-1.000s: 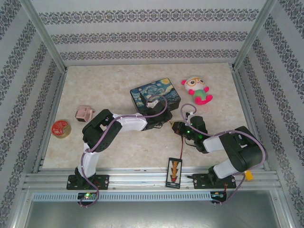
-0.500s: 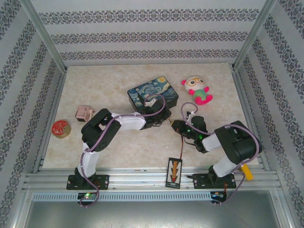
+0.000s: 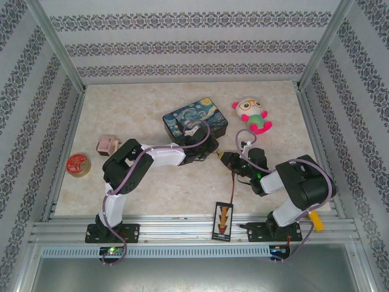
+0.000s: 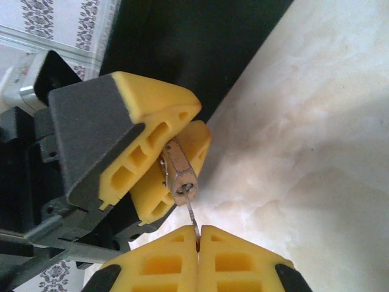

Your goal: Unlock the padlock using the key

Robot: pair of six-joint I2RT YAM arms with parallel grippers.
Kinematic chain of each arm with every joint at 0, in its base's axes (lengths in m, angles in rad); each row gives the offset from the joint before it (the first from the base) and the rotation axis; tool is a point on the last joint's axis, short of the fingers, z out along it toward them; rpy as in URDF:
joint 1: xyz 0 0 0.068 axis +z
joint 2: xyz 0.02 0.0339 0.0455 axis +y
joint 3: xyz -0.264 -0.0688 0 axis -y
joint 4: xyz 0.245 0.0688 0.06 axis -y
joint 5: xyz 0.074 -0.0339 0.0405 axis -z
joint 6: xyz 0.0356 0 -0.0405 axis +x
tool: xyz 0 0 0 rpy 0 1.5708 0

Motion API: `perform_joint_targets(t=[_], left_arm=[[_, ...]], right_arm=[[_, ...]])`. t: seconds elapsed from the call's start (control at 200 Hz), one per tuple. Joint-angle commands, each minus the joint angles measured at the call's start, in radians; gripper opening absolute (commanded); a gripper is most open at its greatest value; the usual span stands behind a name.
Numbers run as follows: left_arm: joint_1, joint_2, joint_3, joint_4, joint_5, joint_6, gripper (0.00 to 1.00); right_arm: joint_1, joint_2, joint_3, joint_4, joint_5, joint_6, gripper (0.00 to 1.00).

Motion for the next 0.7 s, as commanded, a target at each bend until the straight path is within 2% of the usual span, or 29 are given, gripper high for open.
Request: perform_joint_targets(t=[0.0,0.7], left_arm=[[-0.003,-0.001,-0.027,0.007,0.104,-0.117,0.22],[0.0,0.004,-0.034,0.032,0.123,-0.131,0.22]], right_arm=[[-0.012,-0.03,-0.006,0.088,-0.019,0.007,0.0],[-0.012,0.019,0.021,0.103,-0.015,0.04,0.0]])
